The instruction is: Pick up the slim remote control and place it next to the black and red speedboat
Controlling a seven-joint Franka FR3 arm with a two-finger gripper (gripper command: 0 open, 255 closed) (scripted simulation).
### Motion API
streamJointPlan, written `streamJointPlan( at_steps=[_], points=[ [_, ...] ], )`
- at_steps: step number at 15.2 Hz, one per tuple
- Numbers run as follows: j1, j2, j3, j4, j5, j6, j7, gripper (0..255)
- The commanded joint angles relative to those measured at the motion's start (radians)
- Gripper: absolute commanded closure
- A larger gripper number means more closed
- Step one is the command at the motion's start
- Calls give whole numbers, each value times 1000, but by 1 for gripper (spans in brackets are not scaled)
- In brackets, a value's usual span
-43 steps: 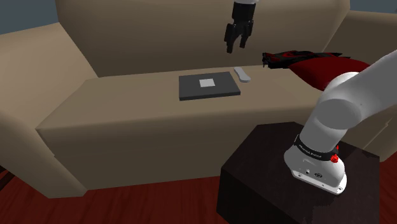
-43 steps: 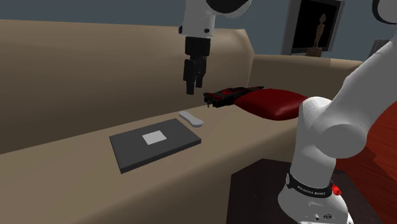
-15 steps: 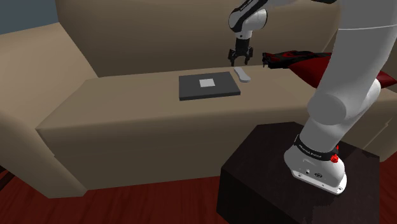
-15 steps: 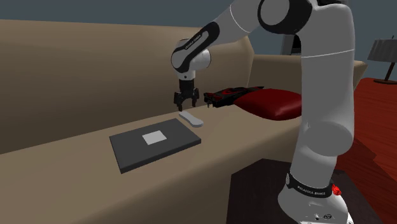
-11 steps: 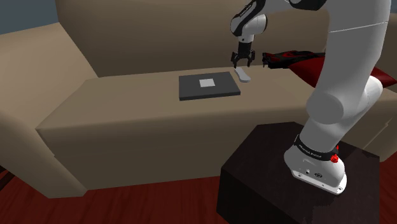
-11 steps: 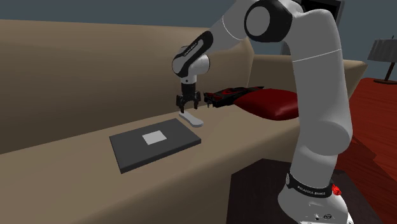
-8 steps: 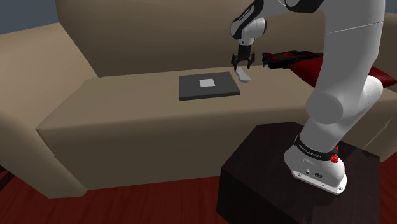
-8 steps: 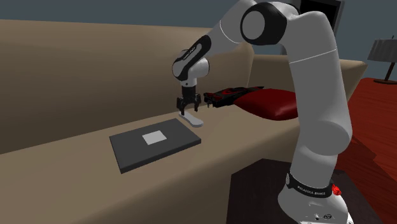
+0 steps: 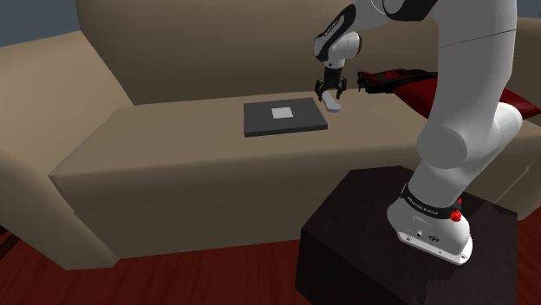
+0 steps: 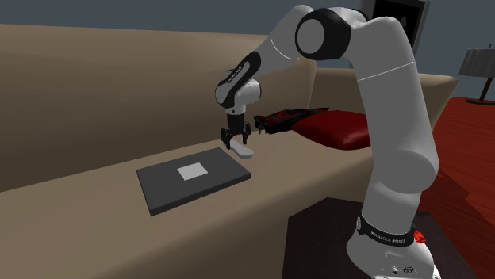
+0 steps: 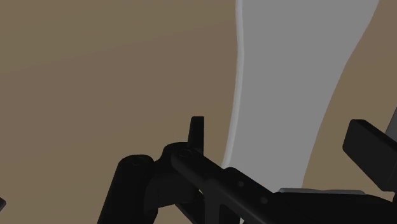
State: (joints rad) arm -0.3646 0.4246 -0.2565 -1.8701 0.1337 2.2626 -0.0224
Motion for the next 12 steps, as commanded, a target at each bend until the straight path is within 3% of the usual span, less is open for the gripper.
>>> streamJointPlan(
  at_steps=[1,5,6,12],
  points=[
    [0,1,0,-1,0,1,0,0],
    [0,1,0,0,0,1,0,0],
    [0,1,0,0,0,1,0,255],
    [0,1,0,0,0,1,0,255]
  ],
)
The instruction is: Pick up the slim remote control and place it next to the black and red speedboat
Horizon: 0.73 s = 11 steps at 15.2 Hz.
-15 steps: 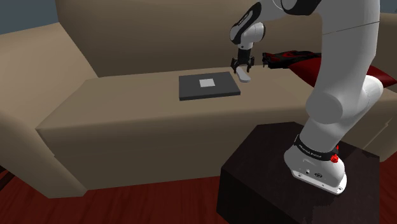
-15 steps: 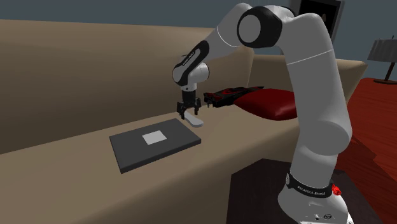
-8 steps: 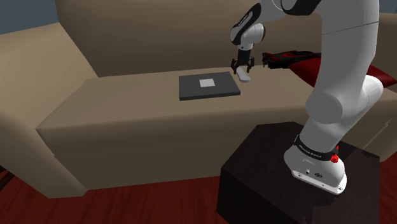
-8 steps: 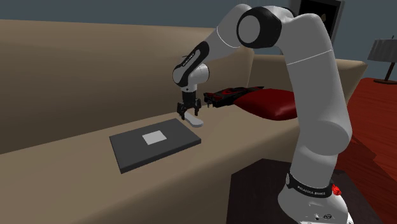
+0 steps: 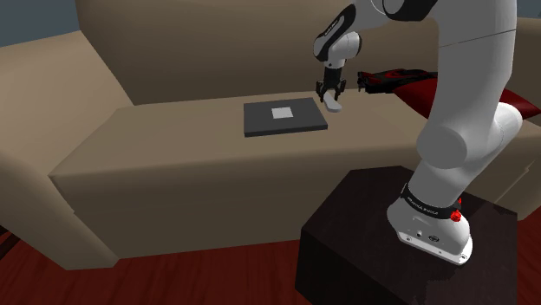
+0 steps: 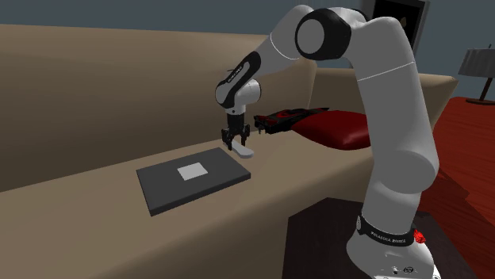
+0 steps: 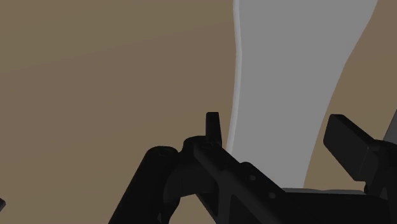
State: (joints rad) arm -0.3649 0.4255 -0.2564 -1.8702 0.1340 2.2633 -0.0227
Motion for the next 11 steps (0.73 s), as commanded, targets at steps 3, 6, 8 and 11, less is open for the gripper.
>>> streamJointPlan(
  at_steps=[3,6,8,11],
  points=[
    [0,0,0,0,0,1,0,255],
    [3,-24,-4,9,-8,-31,5,255],
    [5,-38,-7,16,-14,-53,9,255],
    [7,-59,-10,29,-21,-86,13,255]
  ],
)
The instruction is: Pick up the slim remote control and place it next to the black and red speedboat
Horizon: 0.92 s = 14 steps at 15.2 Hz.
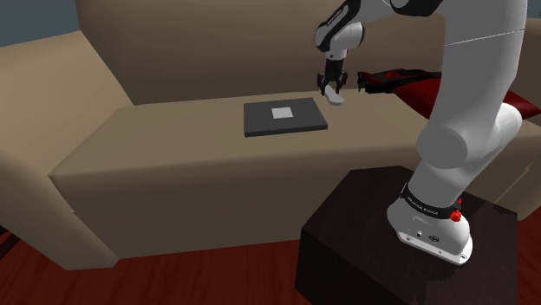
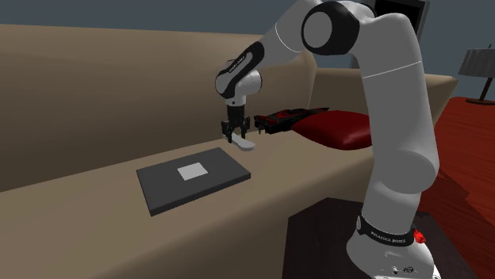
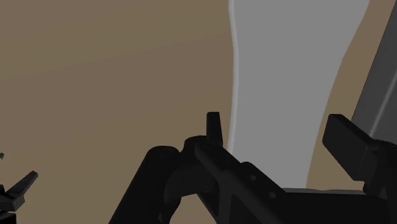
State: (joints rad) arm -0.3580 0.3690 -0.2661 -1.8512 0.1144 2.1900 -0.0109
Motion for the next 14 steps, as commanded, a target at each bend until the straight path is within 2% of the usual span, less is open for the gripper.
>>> streamJointPlan(
  at_steps=[1,14],
  points=[
    [1,-10,-2,14,-4,-23,3,255],
    [7,-81,-12,96,-30,-174,20,255]
  ],
)
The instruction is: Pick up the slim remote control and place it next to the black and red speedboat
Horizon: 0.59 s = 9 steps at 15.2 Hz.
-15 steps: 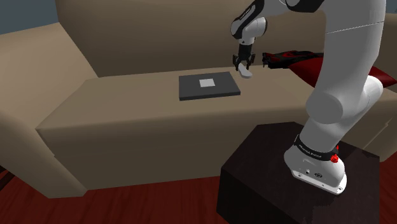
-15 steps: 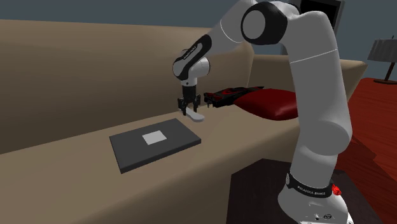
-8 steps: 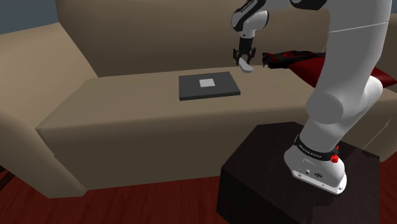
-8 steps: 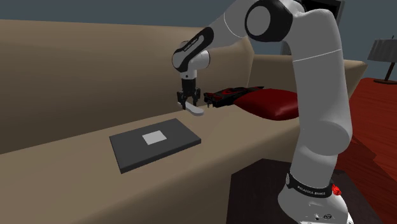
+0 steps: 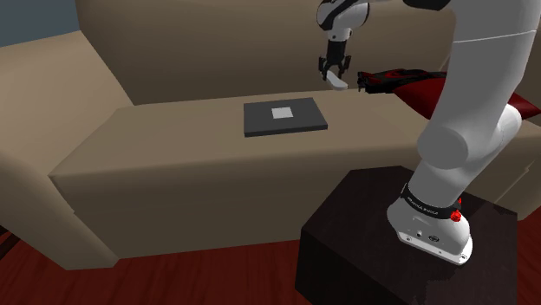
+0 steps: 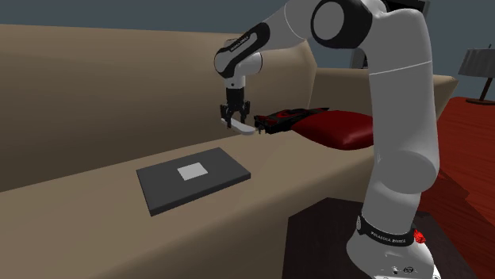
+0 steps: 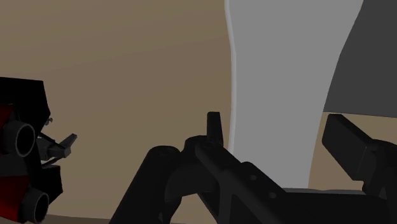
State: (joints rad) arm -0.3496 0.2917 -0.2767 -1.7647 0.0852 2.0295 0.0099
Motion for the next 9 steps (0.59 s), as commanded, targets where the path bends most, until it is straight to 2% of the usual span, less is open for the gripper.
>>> streamJointPlan(
  at_steps=[1,9],
  points=[
    [-1,-8,-2,18,-3,-25,0,255],
    [0,-34,-5,90,-13,-124,7,255]
  ],
)
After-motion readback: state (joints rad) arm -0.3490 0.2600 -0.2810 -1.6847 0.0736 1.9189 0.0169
